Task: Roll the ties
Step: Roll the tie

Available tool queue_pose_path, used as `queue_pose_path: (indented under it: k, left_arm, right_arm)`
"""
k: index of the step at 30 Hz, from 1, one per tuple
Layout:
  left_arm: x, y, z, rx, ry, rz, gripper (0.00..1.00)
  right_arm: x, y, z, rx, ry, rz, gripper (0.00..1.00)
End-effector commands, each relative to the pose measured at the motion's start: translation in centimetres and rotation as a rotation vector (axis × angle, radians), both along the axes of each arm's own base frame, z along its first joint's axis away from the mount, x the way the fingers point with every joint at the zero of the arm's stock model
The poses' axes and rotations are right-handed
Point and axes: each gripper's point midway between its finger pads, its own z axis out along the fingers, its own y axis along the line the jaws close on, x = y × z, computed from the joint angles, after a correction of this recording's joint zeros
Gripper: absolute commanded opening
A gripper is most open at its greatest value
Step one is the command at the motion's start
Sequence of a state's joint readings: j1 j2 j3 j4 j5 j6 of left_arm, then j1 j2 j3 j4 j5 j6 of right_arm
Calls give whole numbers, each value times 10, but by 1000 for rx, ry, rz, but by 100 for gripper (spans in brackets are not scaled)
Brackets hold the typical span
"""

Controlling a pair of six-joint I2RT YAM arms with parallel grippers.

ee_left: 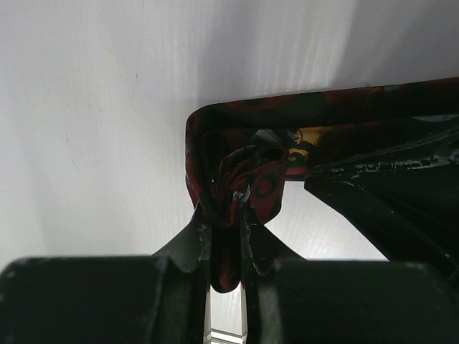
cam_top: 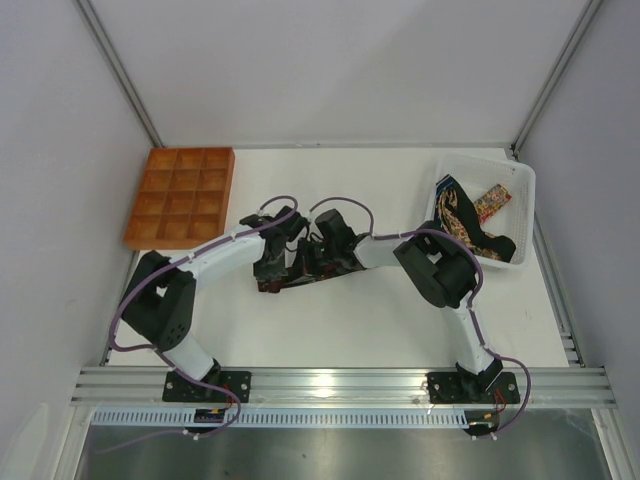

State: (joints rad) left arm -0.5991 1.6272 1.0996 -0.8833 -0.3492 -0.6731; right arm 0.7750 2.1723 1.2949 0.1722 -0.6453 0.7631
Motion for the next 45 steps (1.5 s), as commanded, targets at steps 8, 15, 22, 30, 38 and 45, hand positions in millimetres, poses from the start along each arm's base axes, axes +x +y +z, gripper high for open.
queue_pose_path:
  k: [8,15,22,30,38,45]
  left_arm:
    - [11,3,23,10,-88,49,1]
    - [11,10,31,23,-121,98,0]
    - [14,6,27,21,-111,98,0]
    - [24,-6,28,4,-119,69,0]
    - [30,-29,10,-69,-77,4,14]
    - [32,-27,-11,-24,-38,10,5]
  right_arm:
    - [-2,17,21,115,35,30,0]
    - [1,28,19,124,42,37,0]
    - [5,40,20,156,64,40,0]
    - [5,57,18,167,78,57,0]
    - [10,58,9,138,72,40,0]
    - [12,42,4,85,57,-6,0]
